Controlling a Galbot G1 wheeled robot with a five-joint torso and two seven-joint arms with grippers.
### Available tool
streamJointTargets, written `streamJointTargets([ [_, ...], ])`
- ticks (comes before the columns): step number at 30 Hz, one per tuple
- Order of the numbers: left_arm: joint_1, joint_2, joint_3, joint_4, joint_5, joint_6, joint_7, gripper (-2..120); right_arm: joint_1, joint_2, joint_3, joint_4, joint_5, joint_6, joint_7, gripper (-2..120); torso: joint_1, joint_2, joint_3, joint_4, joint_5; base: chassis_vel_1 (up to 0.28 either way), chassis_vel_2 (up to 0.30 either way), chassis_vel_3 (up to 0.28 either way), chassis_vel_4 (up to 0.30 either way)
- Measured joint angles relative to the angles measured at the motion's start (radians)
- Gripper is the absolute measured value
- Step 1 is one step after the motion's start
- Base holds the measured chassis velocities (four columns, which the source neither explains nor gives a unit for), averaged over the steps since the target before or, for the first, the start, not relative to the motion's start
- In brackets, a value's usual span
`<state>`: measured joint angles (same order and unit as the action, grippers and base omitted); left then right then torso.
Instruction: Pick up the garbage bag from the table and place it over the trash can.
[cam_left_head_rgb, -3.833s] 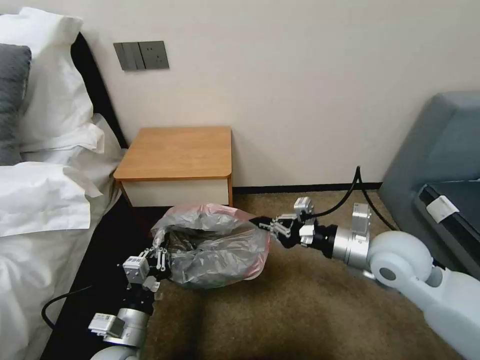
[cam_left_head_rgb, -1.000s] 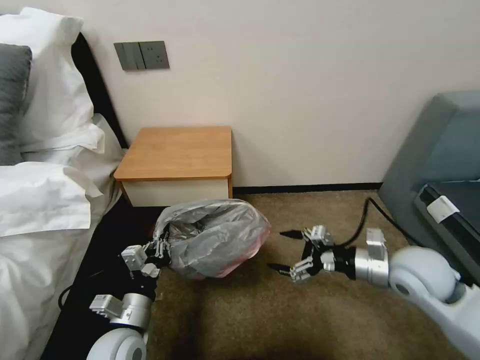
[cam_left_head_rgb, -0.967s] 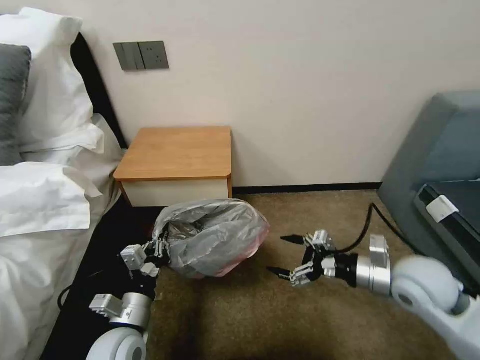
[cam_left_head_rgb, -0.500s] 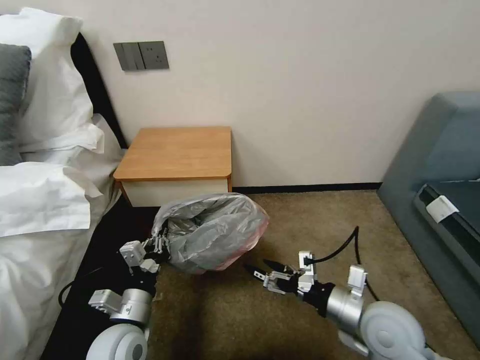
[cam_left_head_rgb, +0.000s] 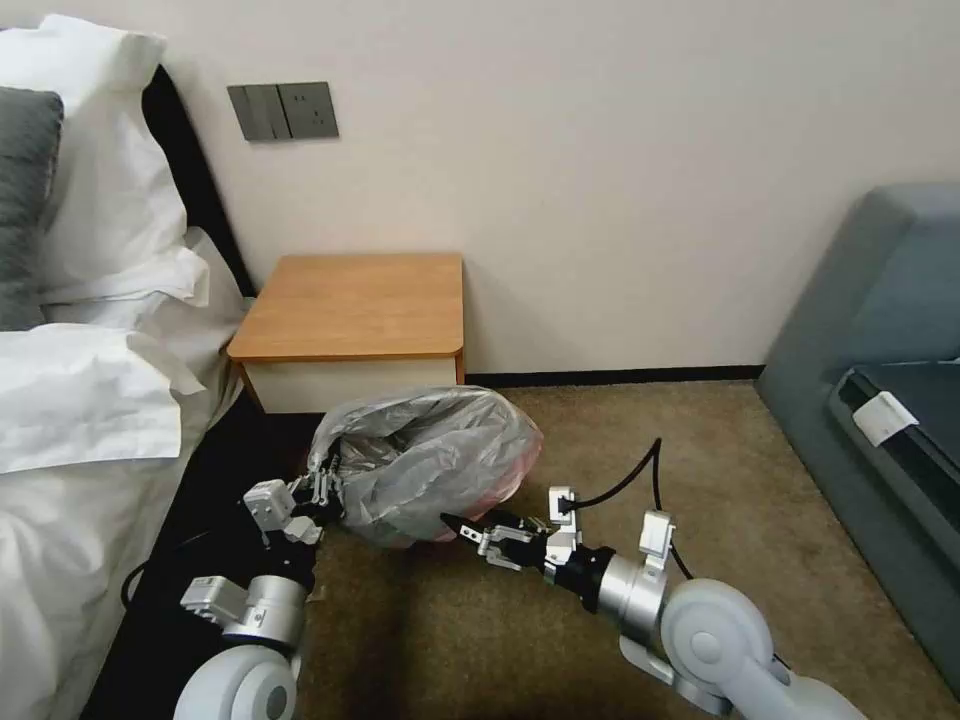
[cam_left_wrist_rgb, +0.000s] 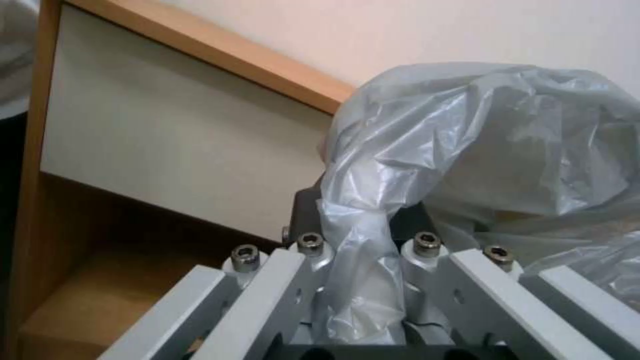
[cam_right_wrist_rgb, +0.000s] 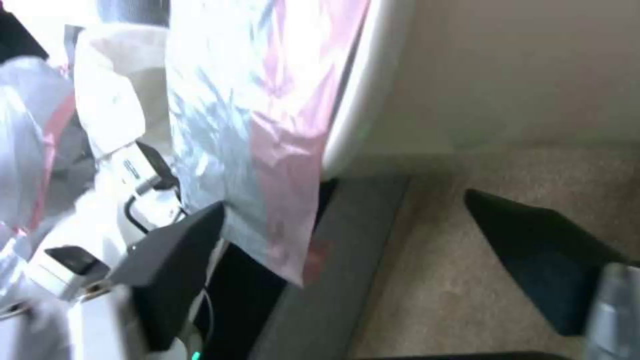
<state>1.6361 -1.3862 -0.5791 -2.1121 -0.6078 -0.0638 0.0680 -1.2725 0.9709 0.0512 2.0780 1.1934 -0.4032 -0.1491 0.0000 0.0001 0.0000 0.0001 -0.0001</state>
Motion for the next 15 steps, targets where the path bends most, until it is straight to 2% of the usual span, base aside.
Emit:
streamJointTargets([
  [3,0.000,0.000,-0.001,0.000,0.000,0.001,0.001,8,0.009,0.002,-0.006,-0.005,-0.011,0.000,-0.010,82,0.000,0.000,0.000,0.0000,0.0000,0.000,0.000,0.000,0.000],
  [6,0.000,0.000,0.000,0.000,0.000,0.004,0.002,8,0.020,0.005,-0.012,-0.006,-0.025,0.001,-0.024,67,0.000,0.000,0.000,-0.0001,0.0000,0.000,0.000,0.000,0.000],
  [7,0.000,0.000,0.000,0.000,0.000,0.004,0.002,8,0.020,0.005,-0.012,-0.006,-0.025,0.001,-0.024,67,0.000,0.000,0.000,-0.0001,0.0000,0.000,0.000,0.000,0.000],
  [9,0.001,-0.001,0.000,0.000,-0.001,0.005,0.003,8,0.021,0.004,-0.013,-0.008,-0.041,0.003,-0.035,54,0.000,0.000,0.000,-0.0001,0.0000,0.000,0.000,0.000,0.000],
  [10,0.001,-0.001,0.000,0.000,-0.001,0.005,0.003,8,0.021,0.004,-0.013,-0.008,-0.041,0.003,-0.035,54,0.000,0.000,0.000,-0.0001,0.0000,0.000,0.000,0.000,0.000],
  [13,0.002,-0.001,0.000,0.000,-0.003,0.007,0.003,8,0.010,-0.001,-0.011,-0.010,-0.073,0.011,-0.062,39,0.000,0.000,0.000,-0.0001,0.0000,0.000,0.000,0.000,0.000],
  [15,0.003,-0.002,0.000,0.000,-0.004,0.008,0.003,8,0.007,-0.003,-0.010,-0.010,-0.083,0.014,-0.071,36,0.000,0.000,0.000,-0.0001,0.0000,0.000,0.000,0.000,0.000],
])
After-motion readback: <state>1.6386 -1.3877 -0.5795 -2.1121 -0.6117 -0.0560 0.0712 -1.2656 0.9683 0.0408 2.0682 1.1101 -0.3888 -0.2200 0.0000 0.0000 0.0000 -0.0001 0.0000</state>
